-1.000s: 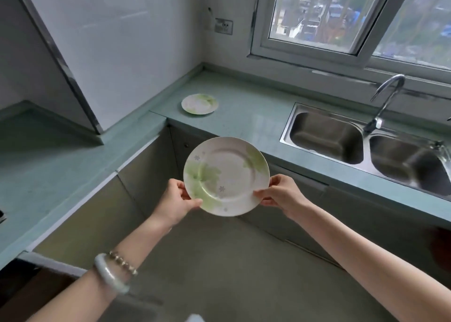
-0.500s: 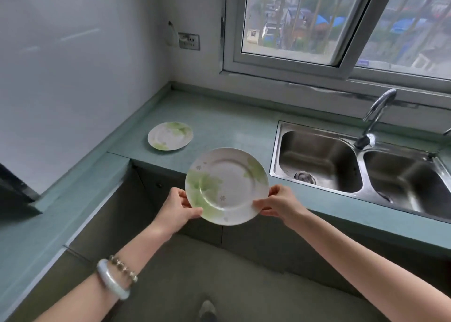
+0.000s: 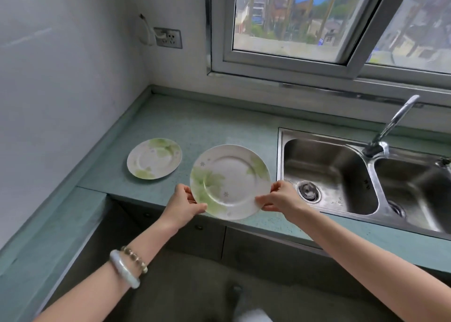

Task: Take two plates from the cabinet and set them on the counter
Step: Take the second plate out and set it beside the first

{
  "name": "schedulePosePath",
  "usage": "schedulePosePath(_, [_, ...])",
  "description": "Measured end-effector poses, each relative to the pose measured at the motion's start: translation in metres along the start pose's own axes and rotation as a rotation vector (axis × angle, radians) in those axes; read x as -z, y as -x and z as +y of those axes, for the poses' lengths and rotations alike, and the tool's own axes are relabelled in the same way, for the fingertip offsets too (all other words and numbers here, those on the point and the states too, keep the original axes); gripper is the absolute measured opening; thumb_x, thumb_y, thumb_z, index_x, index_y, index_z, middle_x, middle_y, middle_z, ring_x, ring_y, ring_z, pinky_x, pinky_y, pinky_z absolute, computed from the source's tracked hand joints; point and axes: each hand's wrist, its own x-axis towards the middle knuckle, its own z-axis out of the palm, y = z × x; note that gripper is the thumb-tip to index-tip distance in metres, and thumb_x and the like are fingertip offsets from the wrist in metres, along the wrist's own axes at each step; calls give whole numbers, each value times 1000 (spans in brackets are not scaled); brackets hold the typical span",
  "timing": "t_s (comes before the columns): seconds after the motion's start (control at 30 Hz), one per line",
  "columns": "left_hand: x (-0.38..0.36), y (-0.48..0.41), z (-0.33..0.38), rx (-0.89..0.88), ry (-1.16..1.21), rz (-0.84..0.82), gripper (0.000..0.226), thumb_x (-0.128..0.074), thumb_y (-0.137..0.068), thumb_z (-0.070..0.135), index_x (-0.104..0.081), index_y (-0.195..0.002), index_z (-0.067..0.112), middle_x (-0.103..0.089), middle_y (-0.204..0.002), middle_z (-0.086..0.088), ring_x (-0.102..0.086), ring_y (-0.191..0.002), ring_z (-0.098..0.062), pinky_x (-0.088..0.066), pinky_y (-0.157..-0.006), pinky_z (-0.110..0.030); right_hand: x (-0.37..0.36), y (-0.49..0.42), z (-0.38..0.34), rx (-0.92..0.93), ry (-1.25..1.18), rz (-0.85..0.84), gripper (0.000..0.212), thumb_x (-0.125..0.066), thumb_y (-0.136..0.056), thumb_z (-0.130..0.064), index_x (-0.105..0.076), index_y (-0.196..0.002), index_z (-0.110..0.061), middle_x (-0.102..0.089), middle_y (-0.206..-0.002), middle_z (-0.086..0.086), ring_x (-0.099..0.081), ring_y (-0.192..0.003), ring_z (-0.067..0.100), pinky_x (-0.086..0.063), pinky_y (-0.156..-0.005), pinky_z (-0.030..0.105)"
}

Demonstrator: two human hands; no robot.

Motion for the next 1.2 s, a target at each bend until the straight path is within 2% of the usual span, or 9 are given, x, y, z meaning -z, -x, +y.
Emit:
schedulePosePath(0.1, [-8,-26,-2,18,-10,4,49,-77,-76,12,-41,-109,12,-58,-103,-3,-62,-95,-16,-55,-84,-33,1,-26,-1,-22,23,5,33,-81,-59,9,-53,-68,-8,-64,-72,8,-68,-63,20,-56,-49,24])
schedulePosePath(0.33, [-41,-93,-4,117,-37,18,44,-76,-77,10,-40,-103,13,-57,-95,1,-60,-84,-7,-46,-62,-16,11,-100,2,-61,127,20,36,-81,-58,5,-49,-68,-8,-60,-75,9,-64,-67,22,-55,-49,25])
schedulePosePath(0.53, [-63,-140,-11,191,-79,19,43,-75,-77,9,-39,-99,15,-55,-93,2,-59,-81,-6,-47,-61,-17,16,-155,13,-101,223,-18,38,-83,-59,-1,-47,-70,-10,-62,-81,11,-66,-76,29,-59,-59,34])
schedulePosePath(0.67, [-76,-161,-21,271,-62,16,41,-73,-78,5,-40,-101,12,-58,-95,-2,-65,-79,-13,-49,-57,-18,15,-183,23,-141,268,-49,37,-82,-61,-3,-49,-74,-9,-63,-93,17,-66,-83,31,-59,-59,32])
schedulePosePath(0.8, [-85,-171,-30,326,-87,13,40,-73,-78,5,-41,-103,11,-61,-94,-5,-68,-75,-16,-50,-59,-21,11,-197,33,-178,315,-65,38,-82,-61,-3,-48,-76,-9,-62,-92,15,-66,-81,31,-58,-58,33])
schedulePosePath(0.93, [-89,-178,-35,352,-104,16,40,-73,-78,6,-41,-103,12,-60,-92,-2,-68,-73,-14,-47,-55,-18,10,-205,38,-207,363,-85,38,-84,-62,-6,-50,-78,-9,-63,-91,13,-67,-81,30,-60,-64,37])
schedulePosePath(1.13, [-91,-184,-42,378,-128,14,41,-74,-78,6,-42,-103,12,-62,-90,-2,-68,-73,-13,-50,-58,-20,9,-212,41,-250,403,-116,44,-84,-63,-8,-54,-95,0,-65,-95,15,-68,-83,30,-60,-69,43])
schedulePosePath(1.2, [-91,-187,-43,381,-127,20,40,-74,-77,6,-42,-102,13,-62,-91,-3,-68,-72,-12,-50,-56,-20,9,-215,40,-253,420,-117,44,-84,-62,-9,-54,-93,0,-65,-93,14,-68,-79,29,-60,-66,41])
